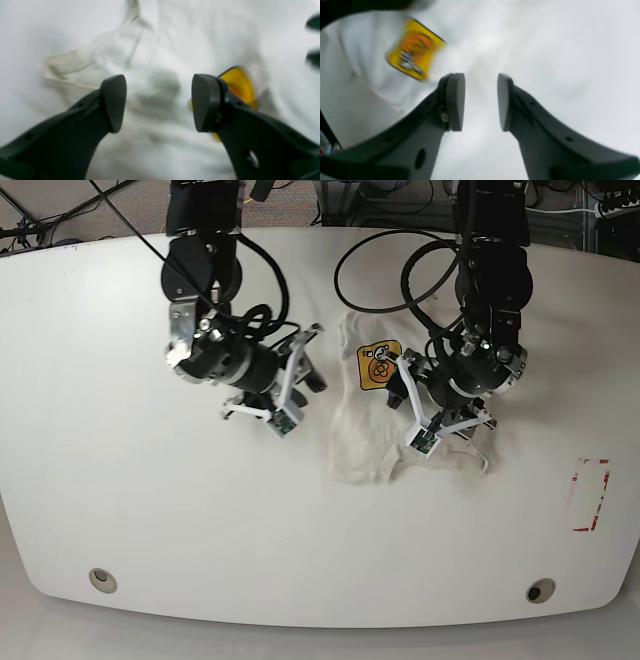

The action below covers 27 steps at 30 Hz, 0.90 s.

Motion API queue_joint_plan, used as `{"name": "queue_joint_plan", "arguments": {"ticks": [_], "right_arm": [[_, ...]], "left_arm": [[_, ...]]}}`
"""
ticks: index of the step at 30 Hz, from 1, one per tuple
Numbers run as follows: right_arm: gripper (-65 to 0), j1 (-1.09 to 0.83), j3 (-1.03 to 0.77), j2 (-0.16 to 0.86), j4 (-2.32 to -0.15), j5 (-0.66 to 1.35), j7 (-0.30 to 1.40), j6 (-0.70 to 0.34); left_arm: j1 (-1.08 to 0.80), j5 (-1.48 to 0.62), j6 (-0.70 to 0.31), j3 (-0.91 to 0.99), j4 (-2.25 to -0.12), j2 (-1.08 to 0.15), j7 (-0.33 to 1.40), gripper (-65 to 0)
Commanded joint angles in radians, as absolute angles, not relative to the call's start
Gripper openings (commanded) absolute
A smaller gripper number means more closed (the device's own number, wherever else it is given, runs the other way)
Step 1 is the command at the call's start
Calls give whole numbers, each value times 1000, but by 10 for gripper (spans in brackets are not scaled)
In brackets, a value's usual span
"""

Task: Fold the T-shirt properly
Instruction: 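Lift the folded shirt with both grippers and carry it off the table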

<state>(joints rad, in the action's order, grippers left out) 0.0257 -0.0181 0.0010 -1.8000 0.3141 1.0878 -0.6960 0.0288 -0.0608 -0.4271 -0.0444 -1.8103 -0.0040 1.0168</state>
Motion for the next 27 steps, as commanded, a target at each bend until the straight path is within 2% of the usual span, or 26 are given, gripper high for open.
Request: {"name": "queue_joint_plan", "arguments": {"ticks": [1,5,9,13,16,19,27], "right_arm": [[-442,61,-105,59,-1813,417,1086,-698],[-442,61,-211,145,-1770,550,1092,-698],[-442,59,-271,214,-1715,625,1090,-698],[-442,41,-306,260,-1707,699,1090,-698],[-442,33,-309,274,-1713,727,1090,-698],[-442,22,-311,277,-1745,727,1090,-698],[-445,-18,-311,278,-1816,727,1089,-698]], "left_arm": [[10,-64,-343,-50,-1819,22,903,-261],[-77,-64,-197,-48,-1762,44,680,-261],[-110,-64,-87,-62,-1590,47,503,-260],[-140,-70,-85,-59,-1457,1,456,-260],[-148,-73,-90,-16,-1432,-61,456,-260],[-183,-73,-151,71,-1448,-127,458,-260],[-203,-67,-475,450,-1449,-326,593,-261]]}}
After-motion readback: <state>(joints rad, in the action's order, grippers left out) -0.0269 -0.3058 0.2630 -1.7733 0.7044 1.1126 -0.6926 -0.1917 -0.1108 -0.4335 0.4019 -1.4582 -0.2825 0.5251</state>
